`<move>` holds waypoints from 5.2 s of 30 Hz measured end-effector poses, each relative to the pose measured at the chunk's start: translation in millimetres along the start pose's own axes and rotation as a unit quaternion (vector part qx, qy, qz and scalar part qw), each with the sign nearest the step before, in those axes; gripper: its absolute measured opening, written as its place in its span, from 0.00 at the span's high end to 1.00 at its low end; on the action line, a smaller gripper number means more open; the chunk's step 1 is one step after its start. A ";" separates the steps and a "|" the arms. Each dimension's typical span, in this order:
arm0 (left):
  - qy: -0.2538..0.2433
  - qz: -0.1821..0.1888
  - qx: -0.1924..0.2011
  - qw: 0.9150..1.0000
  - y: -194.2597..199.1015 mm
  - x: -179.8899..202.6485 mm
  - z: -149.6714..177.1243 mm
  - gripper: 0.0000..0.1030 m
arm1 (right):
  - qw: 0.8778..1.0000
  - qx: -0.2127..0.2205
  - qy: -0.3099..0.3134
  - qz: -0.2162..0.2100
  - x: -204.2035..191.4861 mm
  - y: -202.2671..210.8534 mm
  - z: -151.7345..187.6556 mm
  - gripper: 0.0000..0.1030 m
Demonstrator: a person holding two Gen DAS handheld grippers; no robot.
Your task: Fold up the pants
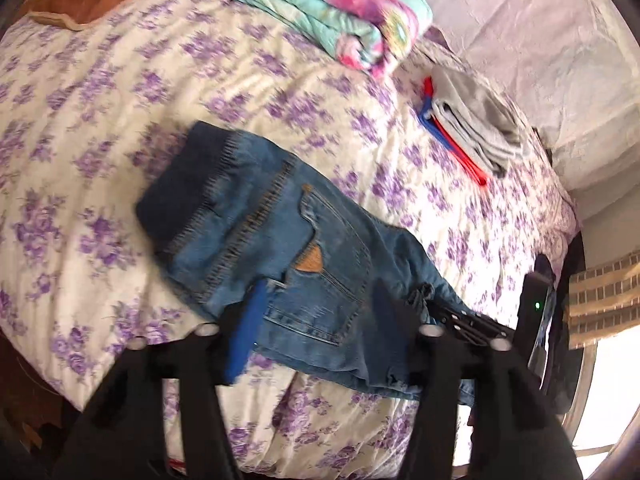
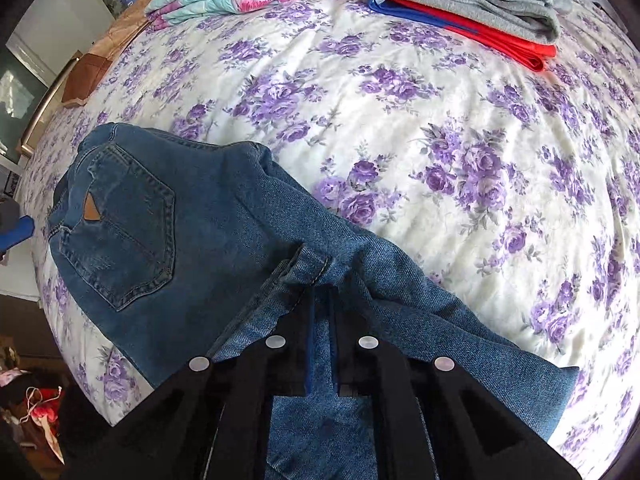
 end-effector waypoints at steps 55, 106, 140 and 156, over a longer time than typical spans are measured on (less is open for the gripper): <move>-0.199 -0.068 0.051 0.976 -3.8 62.1 -6.9 0.75 | 0.995 -0.069 0.026 -0.070 -79.2 -45.5 -29.5 0.89; -0.360 0.092 -0.159 0.915 -97.8 213.6 117.1 0.46 | 0.962 0.012 -0.210 -0.172 89.5 111.8 125.1 0.79; -0.261 0.145 -0.131 0.945 -93.7 158.0 131.7 0.58 | 0.994 -0.027 0.099 0.041 -10.1 -11.9 -40.8 0.79; -0.176 0.097 -0.156 0.967 -78.0 106.9 80.0 0.33 | 0.992 0.095 -0.054 0.060 93.8 145.3 56.0 0.24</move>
Point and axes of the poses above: each gripper's, at about its wrist camera, not at the fingertips, and y roughly against the way its jaws point, x to its right, z to its underside, the point moved 10 cm from there along -y, roughly the way its jaws point, and after that the axes turned 2 degrees about -y, right-handed, at the moved point
